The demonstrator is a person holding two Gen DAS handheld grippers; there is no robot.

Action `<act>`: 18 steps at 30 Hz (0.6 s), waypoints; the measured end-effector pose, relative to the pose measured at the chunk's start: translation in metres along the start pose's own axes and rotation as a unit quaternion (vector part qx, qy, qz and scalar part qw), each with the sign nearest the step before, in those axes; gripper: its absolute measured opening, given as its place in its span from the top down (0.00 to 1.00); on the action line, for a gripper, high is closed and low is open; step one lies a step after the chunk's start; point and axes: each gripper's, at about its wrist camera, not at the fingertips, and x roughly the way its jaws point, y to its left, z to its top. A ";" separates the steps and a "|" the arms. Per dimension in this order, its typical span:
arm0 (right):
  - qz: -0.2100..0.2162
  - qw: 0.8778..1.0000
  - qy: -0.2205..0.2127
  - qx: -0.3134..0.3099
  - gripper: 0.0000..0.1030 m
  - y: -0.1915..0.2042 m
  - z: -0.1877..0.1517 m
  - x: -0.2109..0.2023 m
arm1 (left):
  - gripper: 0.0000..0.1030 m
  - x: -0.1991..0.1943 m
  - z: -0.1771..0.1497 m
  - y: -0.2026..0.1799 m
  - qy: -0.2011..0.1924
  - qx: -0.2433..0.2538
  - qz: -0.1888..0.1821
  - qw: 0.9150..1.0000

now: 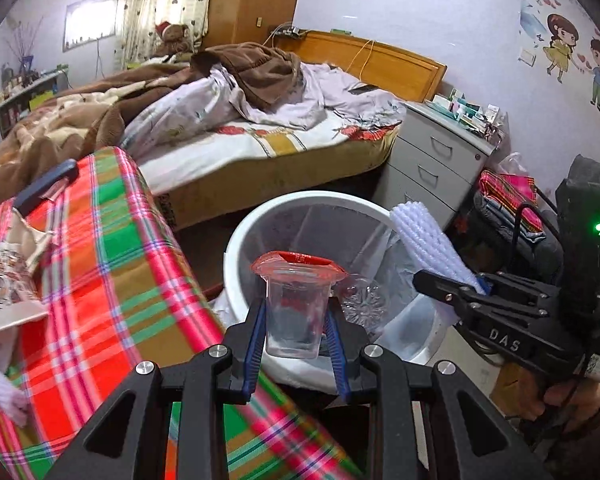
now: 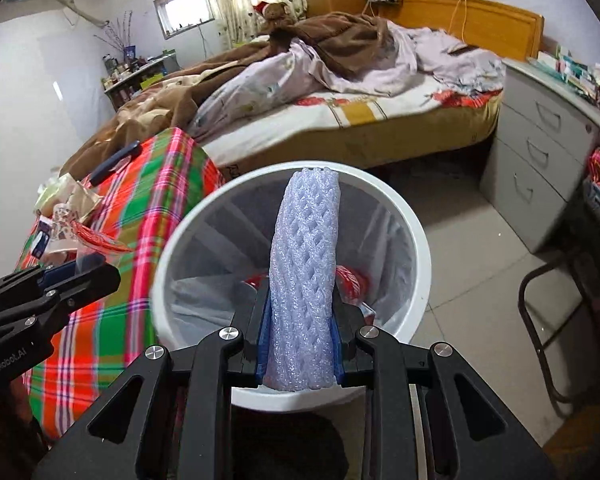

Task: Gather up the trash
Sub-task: 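Carry the clear cup and foam sleeve from the bed over the white bin, then open both tools to drop the cup and sleeve into the bin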

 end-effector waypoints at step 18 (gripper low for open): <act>-0.009 1.000 0.019 -0.004 0.44 -0.022 0.003 0.014 | 0.53 0.034 0.011 -0.016 0.013 0.006 -0.005 1.000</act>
